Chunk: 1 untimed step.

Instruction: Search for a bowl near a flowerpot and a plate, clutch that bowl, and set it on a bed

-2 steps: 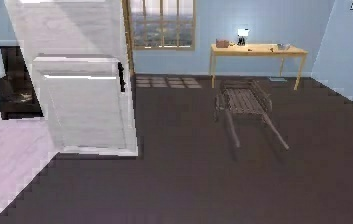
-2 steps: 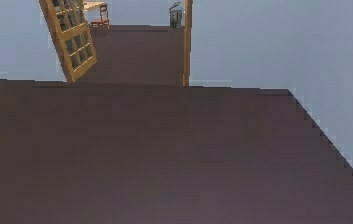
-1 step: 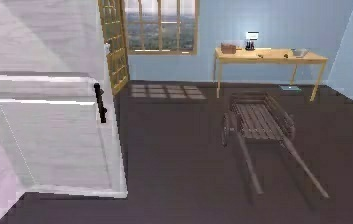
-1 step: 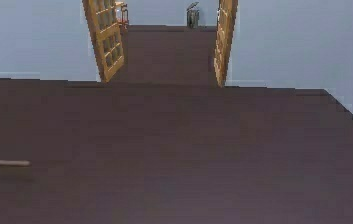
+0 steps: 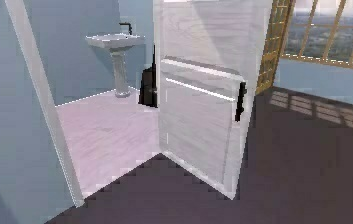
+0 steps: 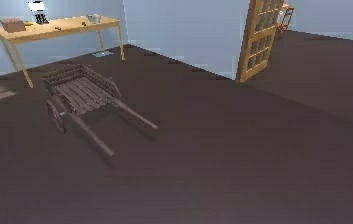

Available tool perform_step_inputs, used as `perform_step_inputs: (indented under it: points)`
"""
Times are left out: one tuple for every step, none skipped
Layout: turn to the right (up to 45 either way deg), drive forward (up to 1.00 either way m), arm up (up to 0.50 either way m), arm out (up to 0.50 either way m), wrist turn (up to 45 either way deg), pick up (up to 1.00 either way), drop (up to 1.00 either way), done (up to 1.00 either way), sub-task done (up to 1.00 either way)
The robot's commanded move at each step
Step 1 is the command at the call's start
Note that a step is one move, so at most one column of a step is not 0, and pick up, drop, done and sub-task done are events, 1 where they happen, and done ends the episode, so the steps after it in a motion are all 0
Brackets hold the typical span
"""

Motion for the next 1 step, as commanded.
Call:
perform_step_inputs:
  points:
    - [0.0, 0.25, 0.00, 0.00, 0.0, 0.00, 0.00, 0.00, 0.00]
